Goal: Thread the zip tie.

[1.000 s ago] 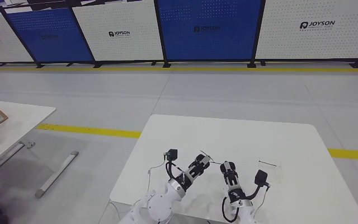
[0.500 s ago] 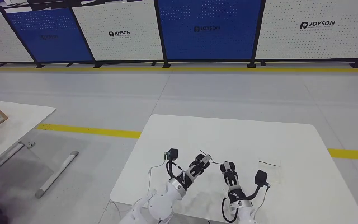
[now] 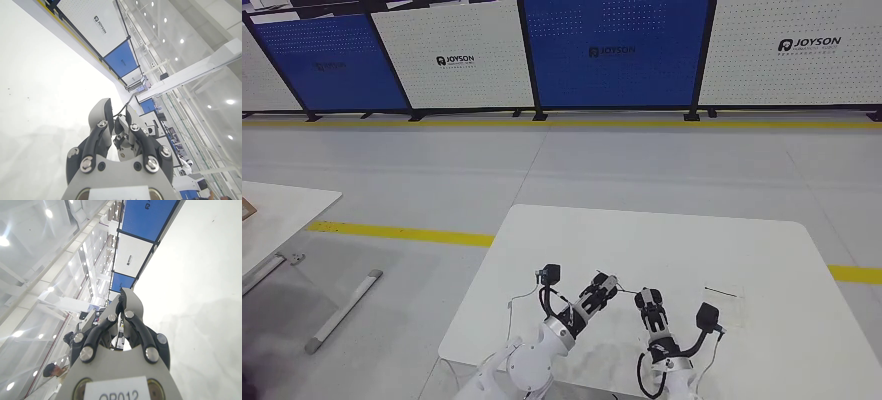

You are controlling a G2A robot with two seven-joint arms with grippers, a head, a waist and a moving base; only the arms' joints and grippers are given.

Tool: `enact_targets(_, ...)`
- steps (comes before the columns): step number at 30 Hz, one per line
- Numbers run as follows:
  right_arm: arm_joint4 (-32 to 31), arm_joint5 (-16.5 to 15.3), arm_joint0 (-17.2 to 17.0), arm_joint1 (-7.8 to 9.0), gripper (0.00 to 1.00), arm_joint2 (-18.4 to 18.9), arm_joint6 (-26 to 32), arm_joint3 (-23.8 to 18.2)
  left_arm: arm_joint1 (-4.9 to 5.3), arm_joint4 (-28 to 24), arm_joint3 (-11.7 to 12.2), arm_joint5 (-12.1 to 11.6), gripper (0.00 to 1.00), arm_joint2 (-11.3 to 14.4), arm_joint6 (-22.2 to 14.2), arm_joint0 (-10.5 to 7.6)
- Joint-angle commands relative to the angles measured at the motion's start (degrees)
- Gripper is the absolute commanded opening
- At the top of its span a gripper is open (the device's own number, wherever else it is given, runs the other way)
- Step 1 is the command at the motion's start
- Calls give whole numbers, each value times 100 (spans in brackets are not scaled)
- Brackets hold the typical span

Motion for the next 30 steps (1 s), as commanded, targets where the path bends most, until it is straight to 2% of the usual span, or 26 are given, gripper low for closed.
enact_targets(1, -19, -7, 2, 0, 0, -5, 7, -1, -1, -1, 1, 10, 11, 0, 5, -3)
enact_targets(3, -15, -13, 5, 0, 0, -6, 12, 5, -2, -1, 2, 16, 1, 0, 8, -5)
enact_targets(12, 59, -105, 17, -4, 0, 10, 16, 31, -1, 25, 18, 20, 0, 13, -41, 6)
enact_targets(13, 84, -123, 17, -4, 35, 18, 21, 31, -1, 27, 14, 24, 0, 16, -44, 9)
enact_targets(14, 143, -169, 16, -5, 100, 20, 46, 28, -1, 21, 11, 38, 0, 19, -50, 14)
enact_targets(19, 77, -308, -26, 18, 100, 65, 149, 20, -19, -279, -85, 227, 0, -17, 75, 73)
enact_targets(25, -205, -496, -172, 66, 100, 149, 201, -9, -64, -1059, -303, 502, 0, -132, 326, 148)
enact_targets(26, -253, -509, -181, 72, 100, 151, 215, -5, -67, -1141, -322, 542, 0, -127, 293, 154)
enact_targets(28, -330, -511, -185, 77, 100, 144, 222, -8, -78, -1594, -390, 601, 0, -119, -6, 145)
enact_targets(30, -330, -511, -185, 77, 100, 144, 222, -8, -75, -1632, -393, 585, 0, -137, -60, 138)
